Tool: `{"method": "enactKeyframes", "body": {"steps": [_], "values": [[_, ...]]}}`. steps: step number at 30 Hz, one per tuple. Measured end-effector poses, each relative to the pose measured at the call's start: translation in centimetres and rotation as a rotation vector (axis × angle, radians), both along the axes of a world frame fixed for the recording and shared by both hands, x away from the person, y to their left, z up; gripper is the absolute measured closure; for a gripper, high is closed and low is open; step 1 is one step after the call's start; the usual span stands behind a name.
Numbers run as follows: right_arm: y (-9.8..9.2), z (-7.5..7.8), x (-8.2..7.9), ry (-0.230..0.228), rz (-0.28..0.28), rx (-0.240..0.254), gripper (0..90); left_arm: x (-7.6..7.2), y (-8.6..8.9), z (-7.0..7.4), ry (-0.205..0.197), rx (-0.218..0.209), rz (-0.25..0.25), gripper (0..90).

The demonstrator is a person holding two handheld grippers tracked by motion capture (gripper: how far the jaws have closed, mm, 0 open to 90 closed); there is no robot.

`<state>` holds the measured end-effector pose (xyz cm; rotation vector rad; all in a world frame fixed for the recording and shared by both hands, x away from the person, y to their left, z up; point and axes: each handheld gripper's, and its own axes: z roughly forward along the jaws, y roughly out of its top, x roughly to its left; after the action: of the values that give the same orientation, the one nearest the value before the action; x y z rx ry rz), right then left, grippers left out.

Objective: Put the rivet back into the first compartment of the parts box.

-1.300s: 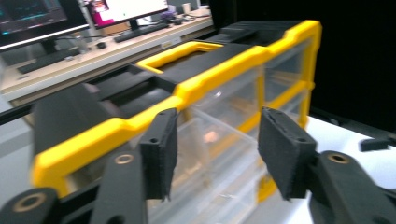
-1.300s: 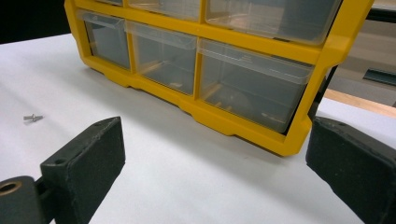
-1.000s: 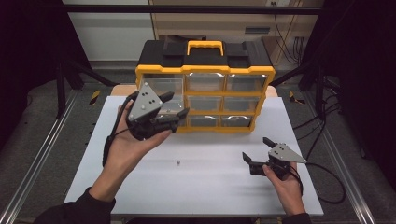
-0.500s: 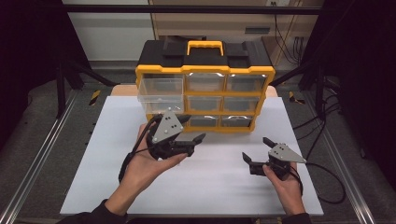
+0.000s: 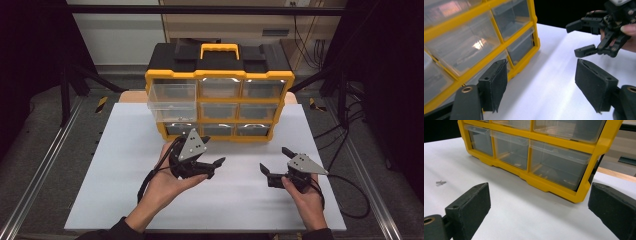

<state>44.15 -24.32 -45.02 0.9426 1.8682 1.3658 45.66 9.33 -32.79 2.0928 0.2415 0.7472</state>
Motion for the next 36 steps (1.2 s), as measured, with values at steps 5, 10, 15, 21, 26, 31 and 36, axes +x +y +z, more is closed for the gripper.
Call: {"method": "enactKeyframes", "body": {"steps": [5,10,15,21,26,31,36], "values": [[0.0,0.0,0.0,0.000,0.000,0.000,4.3,0.4,0.2,-1.0,0.019,0.011,-0.001,23.5],[0.0,0.0,0.0,0.000,0.000,-0.001,4.3,0.4,0.1,-2.1,0.034,0.030,-0.012,21.5],[0.0,0.0,0.0,0.000,0.001,-0.001,4.3,0.7,0.2,-3.0,0.050,0.051,-0.020,16.9],[0.0,0.0,0.0,-0.001,0.000,-0.002,4.3,-0.4,-0.2,-4.8,0.267,-0.069,0.068,11.1],[0.0,0.0,0.0,-0.002,0.000,-0.003,4.3,-0.4,-0.1,-5.5,0.300,-0.089,0.099,7.6],[0.0,0.0,0.0,-0.002,0.000,-0.003,4.4,-0.2,0.2,-6.2,0.327,-0.067,0.118,6.7],[0.0,0.0,0.0,-0.003,0.000,-0.003,4.4,0.1,0.7,-6.7,0.337,-0.051,0.132,6.5]]}}
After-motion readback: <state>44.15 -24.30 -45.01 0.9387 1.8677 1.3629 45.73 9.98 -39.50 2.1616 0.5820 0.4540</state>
